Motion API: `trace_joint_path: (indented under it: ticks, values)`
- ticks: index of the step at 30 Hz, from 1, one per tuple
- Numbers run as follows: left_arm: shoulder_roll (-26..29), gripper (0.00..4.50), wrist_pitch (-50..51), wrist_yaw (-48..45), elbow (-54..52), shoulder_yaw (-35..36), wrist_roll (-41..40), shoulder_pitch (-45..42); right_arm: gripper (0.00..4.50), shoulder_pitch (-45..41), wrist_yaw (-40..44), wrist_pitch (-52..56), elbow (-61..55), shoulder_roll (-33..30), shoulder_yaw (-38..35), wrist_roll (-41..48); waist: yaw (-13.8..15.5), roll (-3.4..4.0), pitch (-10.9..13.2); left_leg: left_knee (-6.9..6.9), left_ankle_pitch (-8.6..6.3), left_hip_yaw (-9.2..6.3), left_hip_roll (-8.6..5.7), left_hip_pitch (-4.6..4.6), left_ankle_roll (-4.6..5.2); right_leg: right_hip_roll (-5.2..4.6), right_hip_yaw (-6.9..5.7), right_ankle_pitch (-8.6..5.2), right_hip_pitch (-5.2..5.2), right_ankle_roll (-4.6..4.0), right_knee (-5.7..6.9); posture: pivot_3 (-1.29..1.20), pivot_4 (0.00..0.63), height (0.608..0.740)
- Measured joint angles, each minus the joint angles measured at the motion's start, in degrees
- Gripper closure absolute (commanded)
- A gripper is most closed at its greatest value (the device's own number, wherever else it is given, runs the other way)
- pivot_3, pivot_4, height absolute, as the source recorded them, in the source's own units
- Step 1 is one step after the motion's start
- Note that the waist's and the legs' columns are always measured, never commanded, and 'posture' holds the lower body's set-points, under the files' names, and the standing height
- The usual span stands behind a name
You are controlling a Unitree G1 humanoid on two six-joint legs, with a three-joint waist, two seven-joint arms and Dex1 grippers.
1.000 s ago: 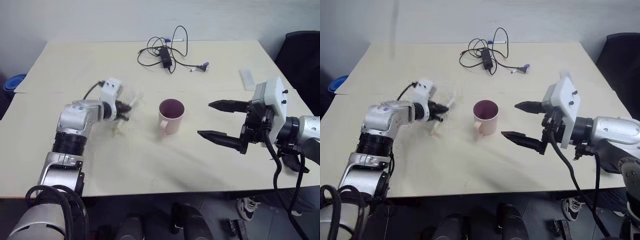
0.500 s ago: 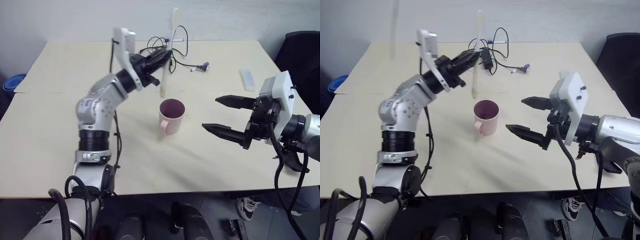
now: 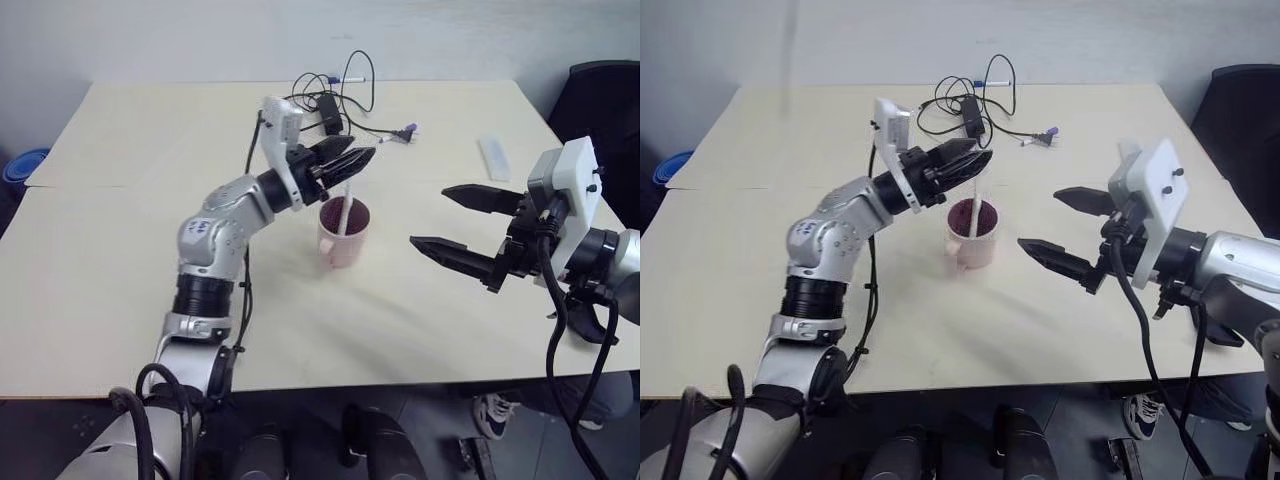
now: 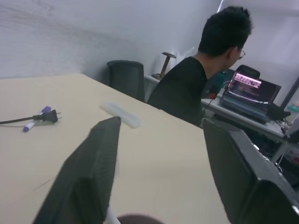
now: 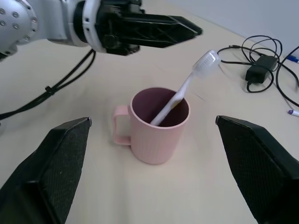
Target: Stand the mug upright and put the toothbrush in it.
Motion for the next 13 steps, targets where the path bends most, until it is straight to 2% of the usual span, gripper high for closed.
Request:
trace_joint_path:
  ticks: [2,4,6,9,11,13]
  values:
    - [5.8,0.24,3.07,-2.2,-3.94,1.16,-1.55,1.95,0.0,0.21,1.53,-0.9,1.64,-0.46,0.22,-1.18,-0.1,0.0,0.0,0.0,0.0,0.01,0.02,0.01,-0.01,0.02,0.01,0.0,-0.01,-0.01,0.02,0.0,0.15,0.74]
    - [13.78,0.24,5.54,-6.68,-7.2,2.31,-3.35,3.52,0.0,0.31,3.97,-1.45,4.01,-1.63,0.55,-2.33,-0.19,0.0,0.0,0.0,-0.01,0.03,0.04,-0.01,-0.02,0.05,0.0,-0.01,-0.03,-0.02,0.01,0.0,0.15,0.74]
    - [23.98,0.24,6.9,-13.72,-9.55,3.43,-4.73,5.28,0.0,0.45,7.86,-2.39,6.84,-2.93,0.92,-3.31,-0.36,0.0,0.0,-0.02,-0.03,0.05,0.06,-0.01,-0.05,0.1,-0.02,-0.04,-0.05,-0.06,-0.02,0.0,0.15,0.74]
    - [39.89,0.24,5.78,-27.62,-10.58,4.27,-4.97,9.51,0.0,1.03,15.73,-3.53,11.74,-6.02,1.73,-4.17,-0.48,0.02,0.01,-0.05,-0.05,0.08,0.05,0.0,-0.06,0.15,-0.12,-0.07,-0.06,-0.12,-0.07,0.0,0.15,0.74]
    - [47.04,0.24,3.21,-34.88,-9.4,4.57,-4.29,11.34,0.0,1.17,20.82,-4.58,14.95,-8.28,2.25,-5.43,-0.25,0.04,0.03,-0.02,-0.08,0.1,0.05,0.02,-0.02,0.13,-0.2,-0.09,-0.07,-0.13,-0.21,0.0,0.15,0.74]
    - [51.19,0.24,0.25,-39.28,-8.11,4.66,-2.75,12.61,0.0,1.06,24.65,-6.06,17.0,-9.37,2.64,-6.8,0.21,0.05,0.03,0.0,-0.11,0.11,0.04,0.04,0.04,0.1,-0.2,-0.09,-0.03,-0.14,-0.27,0.0,0.15,0.74]
